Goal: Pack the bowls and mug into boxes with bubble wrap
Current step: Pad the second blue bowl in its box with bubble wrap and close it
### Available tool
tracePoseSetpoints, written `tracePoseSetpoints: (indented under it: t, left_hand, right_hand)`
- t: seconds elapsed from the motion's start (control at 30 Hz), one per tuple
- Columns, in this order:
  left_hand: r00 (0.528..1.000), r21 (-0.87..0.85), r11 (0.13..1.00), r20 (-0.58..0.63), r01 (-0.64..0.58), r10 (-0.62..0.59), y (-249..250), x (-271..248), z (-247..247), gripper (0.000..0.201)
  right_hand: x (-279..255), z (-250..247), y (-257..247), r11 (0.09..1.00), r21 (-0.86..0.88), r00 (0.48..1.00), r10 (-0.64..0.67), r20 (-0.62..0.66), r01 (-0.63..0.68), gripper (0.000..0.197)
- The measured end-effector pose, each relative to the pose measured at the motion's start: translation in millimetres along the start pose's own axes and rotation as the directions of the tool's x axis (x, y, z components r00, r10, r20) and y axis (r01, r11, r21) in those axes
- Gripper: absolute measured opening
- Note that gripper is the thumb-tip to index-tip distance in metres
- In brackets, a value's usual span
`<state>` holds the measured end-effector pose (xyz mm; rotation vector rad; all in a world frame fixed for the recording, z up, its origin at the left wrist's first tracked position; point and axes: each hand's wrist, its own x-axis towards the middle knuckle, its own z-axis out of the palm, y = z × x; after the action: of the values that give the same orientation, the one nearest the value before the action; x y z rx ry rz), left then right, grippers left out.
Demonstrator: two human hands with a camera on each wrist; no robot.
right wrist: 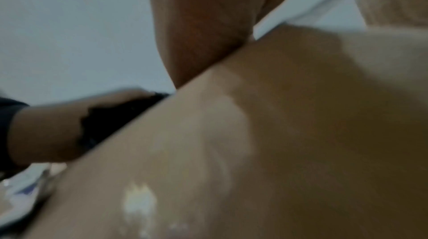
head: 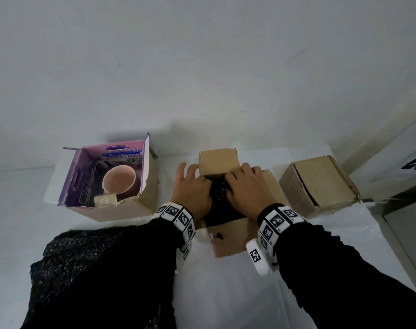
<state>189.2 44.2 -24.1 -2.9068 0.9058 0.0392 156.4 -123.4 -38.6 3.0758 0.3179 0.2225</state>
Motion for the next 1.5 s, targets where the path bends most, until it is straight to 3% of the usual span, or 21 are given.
tracePoseSetpoints:
  t: [0.1, 0.17, 0.33, 0.43, 0.5, 0.6, 0.67, 0.77, 0.83, 0.93, 1.03, 1.1, 1.2, 1.33, 1.5]
  left_hand:
    - [0.983, -0.01, 1.0, -0.184, -0.008, 0.006, -1.3, -6.8, 6.5, 0.015]
    - [0.988, -0.017, 1.0, -0.153, 0.019, -0.021, -2.4, -11.3, 10.5, 0.027]
    - [0.999, 0.082, 0.996, 0.022, 0.027, -0.029, 2.1, -1.5, 7.2, 0.033]
    - [0.999, 0.088, 0.995, 0.014, 0.036, -0.038, 1.6, 0.6, 4.9, 0.035]
    - [0.994, 0.069, 0.997, -0.107, 0.021, -0.014, 0.0, -4.8, 0.7, 0.029]
    - [0.921, -0.036, 0.982, -0.354, -0.187, 0.162, 3.7, -20.7, 9.1, 0.027]
    - [0.895, -0.08, 0.941, -0.344, -0.329, 0.283, 6.0, -36.5, 17.7, 0.037]
    - [0.875, -0.001, 0.911, -0.278, -0.413, 0.397, 3.4, -56.0, 28.8, 0.044]
    - [0.894, 0.011, 0.928, -0.265, -0.373, 0.362, 4.6, -63.6, 29.3, 0.048]
    - [0.922, 0.061, 0.96, -0.266, -0.274, 0.28, 16.2, -63.7, 21.5, 0.045]
    - [0.919, 0.033, 0.963, -0.292, -0.266, 0.264, 25.6, -62.8, 20.1, 0.016]
    - [0.911, 0.005, 0.953, -0.291, -0.303, 0.291, 26.2, -66.9, 27.6, 0.022]
    - [0.892, 0.023, 0.945, -0.322, -0.328, 0.317, 23.7, -75.5, 33.4, 0.008]
    - [0.925, 0.104, 0.967, -0.282, -0.233, 0.253, 25.8, -80.9, 33.6, 0.033]
    - [0.957, 0.143, 0.977, -0.22, -0.161, 0.19, 27.3, -76.3, 24.6, 0.023]
  right_hand:
    - [-11.5, -1.4, 5.0, 0.998, 0.066, 0.987, 0.009, -0.161, 0.002, 0.021]
    - [-21.7, -0.3, 8.7, 0.997, 0.067, 0.98, -0.016, -0.197, 0.03, 0.019]
    - [-25.0, -0.3, 12.8, 0.991, 0.04, 0.981, -0.117, -0.157, 0.125, 0.028]
    - [-21.9, -2.8, 13.7, 0.99, -0.017, 0.982, -0.144, -0.12, 0.143, 0.025]
    - [-22.8, -4.6, 19.5, 0.989, -0.011, 0.976, -0.148, -0.162, 0.148, 0.02]
    - [-35.6, -4.5, 28.3, 0.986, 0.042, 0.965, -0.15, -0.213, 0.163, 0.008]
    - [-47.4, -5.1, 29.0, 0.981, 0.057, 0.967, -0.172, -0.187, 0.185, 0.022]
    - [-55.9, -5.2, 27.6, 0.982, 0.056, 0.979, -0.174, -0.105, 0.18, 0.05]
    - [-59.6, -4.6, 25.0, 0.986, 0.047, 0.985, -0.155, -0.07, 0.158, 0.063]
    - [-61.5, -9.6, 18.6, 0.992, 0.005, 0.992, -0.123, -0.016, 0.124, 0.066]
    - [-62.3, -15.9, 4.9, 0.989, 0.042, 0.988, -0.137, -0.07, 0.14, 0.048]
    - [-68.9, -13.2, -3.9, 0.976, 0.099, 0.975, -0.182, -0.125, 0.195, 0.032]
    - [-81.8, -2.3, -5.8, 0.968, 0.054, 0.966, -0.241, -0.092, 0.247, 0.031]
    - [-86.9, 5.5, -5.8, 0.97, -0.015, 0.969, -0.241, -0.057, 0.241, 0.029]
    - [-86.2, -0.4, -8.0, 0.984, 0.032, 0.985, -0.173, 0.004, 0.173, 0.033]
